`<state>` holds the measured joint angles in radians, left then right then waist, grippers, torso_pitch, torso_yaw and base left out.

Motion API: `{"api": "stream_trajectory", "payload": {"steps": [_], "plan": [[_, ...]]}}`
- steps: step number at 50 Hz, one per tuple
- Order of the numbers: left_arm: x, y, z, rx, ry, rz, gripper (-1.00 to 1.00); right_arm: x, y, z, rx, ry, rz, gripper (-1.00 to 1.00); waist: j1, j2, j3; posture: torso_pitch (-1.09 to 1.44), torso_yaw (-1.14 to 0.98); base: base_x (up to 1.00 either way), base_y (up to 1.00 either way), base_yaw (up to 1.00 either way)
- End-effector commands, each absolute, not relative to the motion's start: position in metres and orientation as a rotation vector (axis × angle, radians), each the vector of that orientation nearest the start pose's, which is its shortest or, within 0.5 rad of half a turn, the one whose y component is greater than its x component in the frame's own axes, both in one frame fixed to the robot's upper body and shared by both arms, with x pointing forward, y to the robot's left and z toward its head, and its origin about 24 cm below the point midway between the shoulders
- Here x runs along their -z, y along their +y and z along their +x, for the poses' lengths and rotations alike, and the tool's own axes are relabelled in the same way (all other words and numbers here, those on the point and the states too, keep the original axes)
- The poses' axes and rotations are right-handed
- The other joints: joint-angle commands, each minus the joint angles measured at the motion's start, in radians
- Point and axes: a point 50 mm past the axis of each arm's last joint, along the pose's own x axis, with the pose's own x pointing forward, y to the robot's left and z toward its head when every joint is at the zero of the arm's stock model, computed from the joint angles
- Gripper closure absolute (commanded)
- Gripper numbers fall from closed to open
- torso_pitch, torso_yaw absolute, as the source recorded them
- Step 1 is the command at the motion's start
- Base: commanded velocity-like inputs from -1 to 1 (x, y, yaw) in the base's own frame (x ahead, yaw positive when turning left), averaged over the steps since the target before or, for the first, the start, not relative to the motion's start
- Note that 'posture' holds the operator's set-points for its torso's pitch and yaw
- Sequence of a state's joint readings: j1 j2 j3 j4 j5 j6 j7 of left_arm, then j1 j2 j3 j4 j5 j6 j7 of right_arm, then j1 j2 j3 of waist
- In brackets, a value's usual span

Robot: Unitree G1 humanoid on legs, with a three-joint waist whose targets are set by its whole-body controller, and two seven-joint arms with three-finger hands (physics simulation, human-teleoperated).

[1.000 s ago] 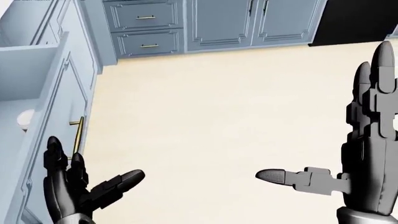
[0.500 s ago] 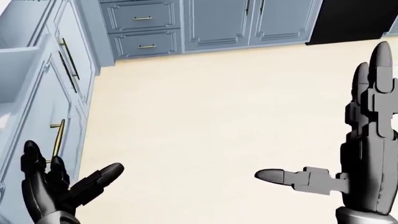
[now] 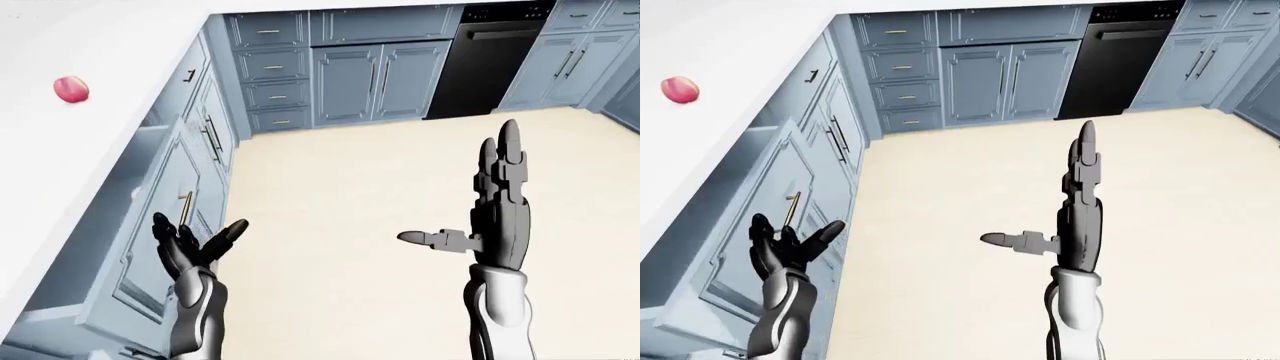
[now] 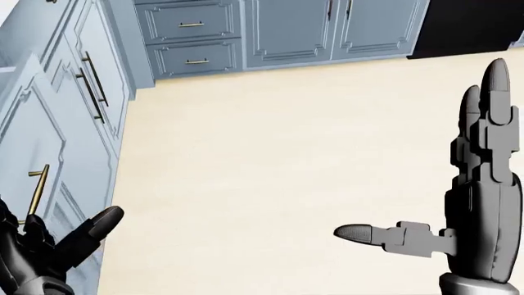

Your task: Close the right drawer.

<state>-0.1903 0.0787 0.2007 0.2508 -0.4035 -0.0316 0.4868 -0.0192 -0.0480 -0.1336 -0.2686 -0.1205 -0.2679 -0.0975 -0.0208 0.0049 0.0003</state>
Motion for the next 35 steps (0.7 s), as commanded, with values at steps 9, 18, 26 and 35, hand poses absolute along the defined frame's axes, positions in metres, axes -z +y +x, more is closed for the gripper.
{"api": "stream_trajectory", "payload": {"steps": [9, 18, 26, 35], "plan": [[-0.039, 0.248, 0.275, -0.762, 0.043, -0.379, -1.00, -0.148, -0.183, 0.235, 0.206, -0.635, -0.178, -1.00, 0.007, 0.001, -0.013, 0.00, 0.00, 0.00, 0.00, 0.00], [-0.040, 0.256, 0.274, -0.788, 0.034, -0.387, -1.00, -0.146, -0.184, 0.236, 0.204, -0.633, -0.179, -1.00, 0.007, 0.002, -0.013, 0.00, 0.00, 0.00, 0.00, 0.00], [-0.040, 0.267, 0.274, -0.820, 0.030, -0.399, -1.00, -0.146, -0.184, 0.236, 0.205, -0.632, -0.180, -1.00, 0.007, 0.005, -0.010, 0.00, 0.00, 0.00, 0.00, 0.00], [-0.039, 0.281, 0.273, -0.865, 0.013, -0.416, -1.00, -0.146, -0.184, 0.236, 0.204, -0.631, -0.180, -1.00, 0.006, 0.007, -0.009, 0.00, 0.00, 0.00, 0.00, 0.00]]}}
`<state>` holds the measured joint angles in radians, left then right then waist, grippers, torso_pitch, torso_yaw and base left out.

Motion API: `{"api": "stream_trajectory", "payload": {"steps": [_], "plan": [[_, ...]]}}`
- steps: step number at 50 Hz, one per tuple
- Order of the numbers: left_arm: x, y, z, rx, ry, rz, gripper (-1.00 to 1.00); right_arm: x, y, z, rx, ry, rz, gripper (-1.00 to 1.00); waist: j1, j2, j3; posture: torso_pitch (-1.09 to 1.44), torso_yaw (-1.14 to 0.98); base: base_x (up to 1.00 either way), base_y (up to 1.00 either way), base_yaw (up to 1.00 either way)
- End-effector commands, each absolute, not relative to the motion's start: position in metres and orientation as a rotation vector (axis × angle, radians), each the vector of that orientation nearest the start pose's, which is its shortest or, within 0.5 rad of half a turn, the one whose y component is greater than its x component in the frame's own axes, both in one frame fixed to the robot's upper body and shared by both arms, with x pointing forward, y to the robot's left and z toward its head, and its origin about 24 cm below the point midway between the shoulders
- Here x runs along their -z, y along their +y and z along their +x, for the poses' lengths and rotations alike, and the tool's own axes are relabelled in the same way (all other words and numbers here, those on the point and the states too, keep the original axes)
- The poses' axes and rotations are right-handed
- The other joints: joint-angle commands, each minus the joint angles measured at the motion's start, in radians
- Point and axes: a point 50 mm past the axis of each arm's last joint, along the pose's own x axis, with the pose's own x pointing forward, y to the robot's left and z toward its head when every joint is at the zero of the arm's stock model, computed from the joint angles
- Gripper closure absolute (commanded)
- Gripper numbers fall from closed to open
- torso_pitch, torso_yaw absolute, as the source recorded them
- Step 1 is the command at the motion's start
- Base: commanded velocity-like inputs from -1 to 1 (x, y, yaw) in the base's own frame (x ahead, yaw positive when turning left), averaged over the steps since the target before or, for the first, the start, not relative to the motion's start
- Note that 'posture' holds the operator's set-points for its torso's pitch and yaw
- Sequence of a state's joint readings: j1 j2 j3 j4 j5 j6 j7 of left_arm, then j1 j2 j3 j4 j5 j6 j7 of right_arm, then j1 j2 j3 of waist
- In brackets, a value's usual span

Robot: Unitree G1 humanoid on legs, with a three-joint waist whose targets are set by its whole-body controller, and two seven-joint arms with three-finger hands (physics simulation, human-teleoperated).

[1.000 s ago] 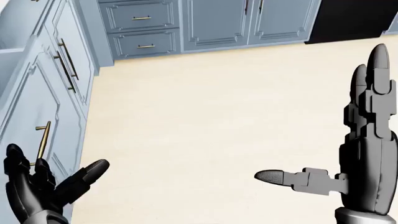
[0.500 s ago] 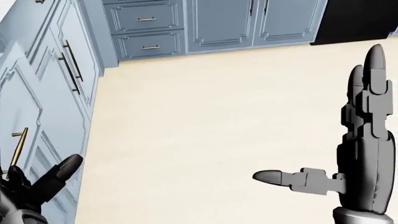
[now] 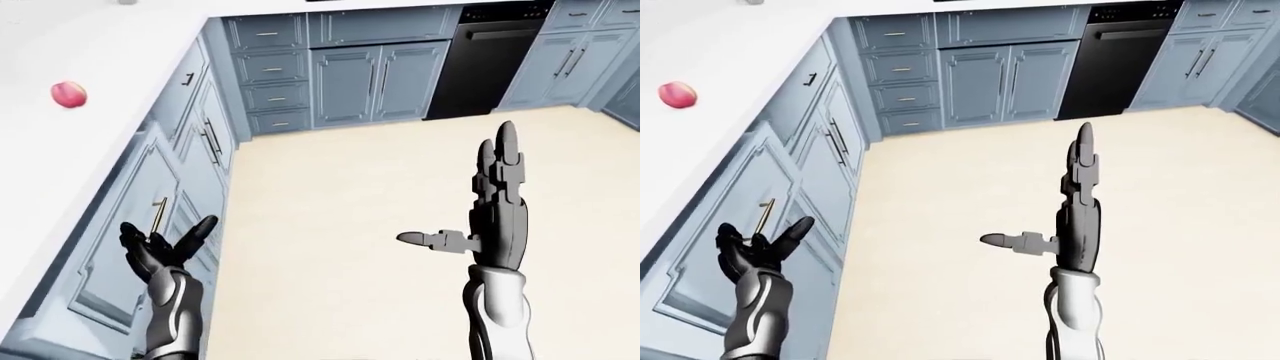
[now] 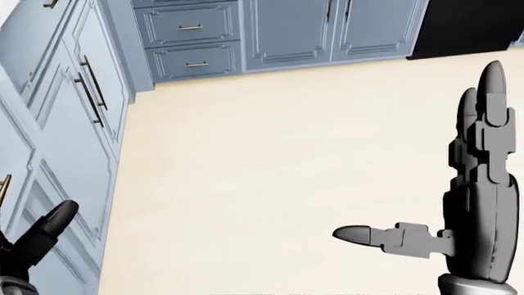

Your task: Close the right drawer.

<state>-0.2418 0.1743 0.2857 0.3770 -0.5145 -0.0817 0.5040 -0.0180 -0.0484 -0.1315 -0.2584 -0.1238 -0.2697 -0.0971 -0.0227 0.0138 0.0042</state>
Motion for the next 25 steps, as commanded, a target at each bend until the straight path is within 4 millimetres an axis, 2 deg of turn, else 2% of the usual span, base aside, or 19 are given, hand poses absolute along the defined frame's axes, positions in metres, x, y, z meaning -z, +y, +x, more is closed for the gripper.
{"api": "stream_trajectory", "payload": {"steps": [1, 13, 25], "plan": [[-0.039, 0.282, 0.273, -0.870, 0.012, -0.415, -1.00, -0.146, -0.184, 0.236, 0.205, -0.631, -0.180, -1.00, 0.007, -0.001, -0.013, 0.00, 0.00, 0.00, 0.00, 0.00], [-0.040, 0.298, 0.270, -0.927, -0.004, -0.422, -1.00, -0.147, -0.183, 0.235, 0.204, -0.630, -0.179, -1.00, 0.005, 0.001, -0.013, 0.00, 0.00, 0.00, 0.00, 0.00], [-0.045, 0.321, 0.263, -1.004, -0.035, -0.436, -1.00, -0.145, -0.184, 0.236, 0.205, -0.626, -0.179, -1.00, 0.000, 0.004, -0.012, 0.00, 0.00, 0.00, 0.00, 0.00]]}}
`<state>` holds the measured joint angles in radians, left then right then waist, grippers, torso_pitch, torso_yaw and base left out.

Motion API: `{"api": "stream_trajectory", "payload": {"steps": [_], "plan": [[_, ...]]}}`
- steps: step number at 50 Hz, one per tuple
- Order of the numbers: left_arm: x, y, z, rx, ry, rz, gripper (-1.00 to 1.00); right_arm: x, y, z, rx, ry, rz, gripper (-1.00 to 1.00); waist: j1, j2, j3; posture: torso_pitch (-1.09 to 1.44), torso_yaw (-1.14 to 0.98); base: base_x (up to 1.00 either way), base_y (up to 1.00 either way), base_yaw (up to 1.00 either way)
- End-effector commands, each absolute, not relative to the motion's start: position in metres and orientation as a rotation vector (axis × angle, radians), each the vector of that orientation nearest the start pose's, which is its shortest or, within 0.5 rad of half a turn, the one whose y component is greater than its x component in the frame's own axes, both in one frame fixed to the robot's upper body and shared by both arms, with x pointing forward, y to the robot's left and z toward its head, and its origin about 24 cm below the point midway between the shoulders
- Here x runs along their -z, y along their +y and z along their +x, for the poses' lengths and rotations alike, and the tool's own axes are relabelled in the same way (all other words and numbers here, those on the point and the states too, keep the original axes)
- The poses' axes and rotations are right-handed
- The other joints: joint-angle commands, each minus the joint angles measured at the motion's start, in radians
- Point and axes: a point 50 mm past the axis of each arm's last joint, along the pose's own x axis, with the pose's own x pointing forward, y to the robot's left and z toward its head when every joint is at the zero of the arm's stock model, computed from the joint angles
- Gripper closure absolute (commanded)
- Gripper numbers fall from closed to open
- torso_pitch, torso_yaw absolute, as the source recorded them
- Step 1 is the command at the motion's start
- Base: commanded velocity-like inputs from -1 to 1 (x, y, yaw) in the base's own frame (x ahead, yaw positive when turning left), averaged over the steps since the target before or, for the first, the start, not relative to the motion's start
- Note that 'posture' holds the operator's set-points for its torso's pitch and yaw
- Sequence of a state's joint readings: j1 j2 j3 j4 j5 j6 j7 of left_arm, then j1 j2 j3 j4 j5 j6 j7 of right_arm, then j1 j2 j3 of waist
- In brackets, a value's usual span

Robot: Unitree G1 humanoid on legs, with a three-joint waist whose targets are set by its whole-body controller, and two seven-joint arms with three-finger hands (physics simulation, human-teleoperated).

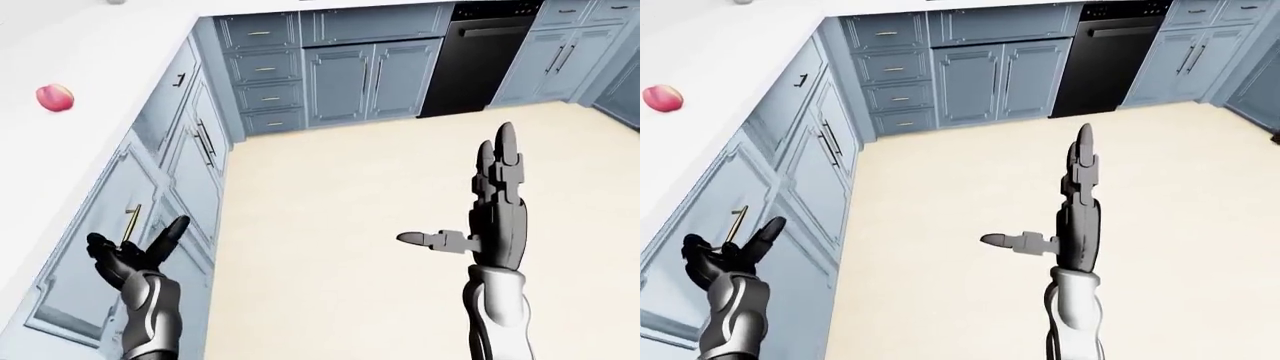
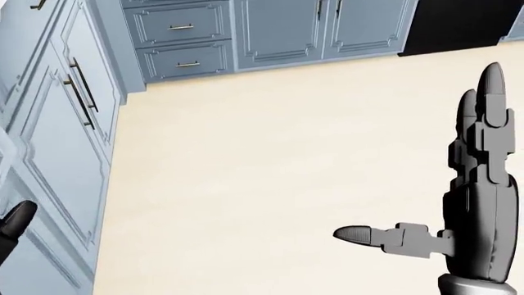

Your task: Close the right drawer.

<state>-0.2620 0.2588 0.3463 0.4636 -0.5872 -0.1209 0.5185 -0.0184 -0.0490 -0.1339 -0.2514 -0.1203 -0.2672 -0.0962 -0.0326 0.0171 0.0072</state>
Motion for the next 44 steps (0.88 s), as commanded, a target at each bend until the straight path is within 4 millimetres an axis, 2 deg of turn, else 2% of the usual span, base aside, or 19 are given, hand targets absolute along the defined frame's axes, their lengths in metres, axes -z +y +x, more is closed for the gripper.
{"api": "stream_trajectory", "payload": {"steps": [1, 12, 28, 44], "plan": [[-0.045, 0.325, 0.262, -1.016, -0.040, -0.436, -1.00, -0.145, -0.184, 0.236, 0.204, -0.627, -0.179, -1.00, 0.009, 0.001, -0.015, 0.00, 0.00, 0.00, 0.00, 0.00], [-0.047, 0.349, 0.253, -1.098, -0.071, -0.433, -1.00, -0.143, -0.184, 0.237, 0.203, -0.625, -0.180, -1.00, 0.005, 0.003, -0.013, 0.00, 0.00, 0.00, 0.00, 0.00], [-0.047, 0.370, 0.244, -1.174, -0.092, -0.434, -1.00, -0.141, -0.185, 0.237, 0.204, -0.623, -0.180, -1.00, 0.003, 0.006, -0.007, 0.00, 0.00, 0.00, 0.00, 0.00], [-0.046, 0.370, 0.244, -1.170, -0.094, -0.445, -1.00, -0.143, -0.183, 0.239, 0.201, -0.617, -0.183, -1.00, -0.004, 0.005, -0.004, 0.00, 0.00, 0.00, 0.00, 0.00]]}}
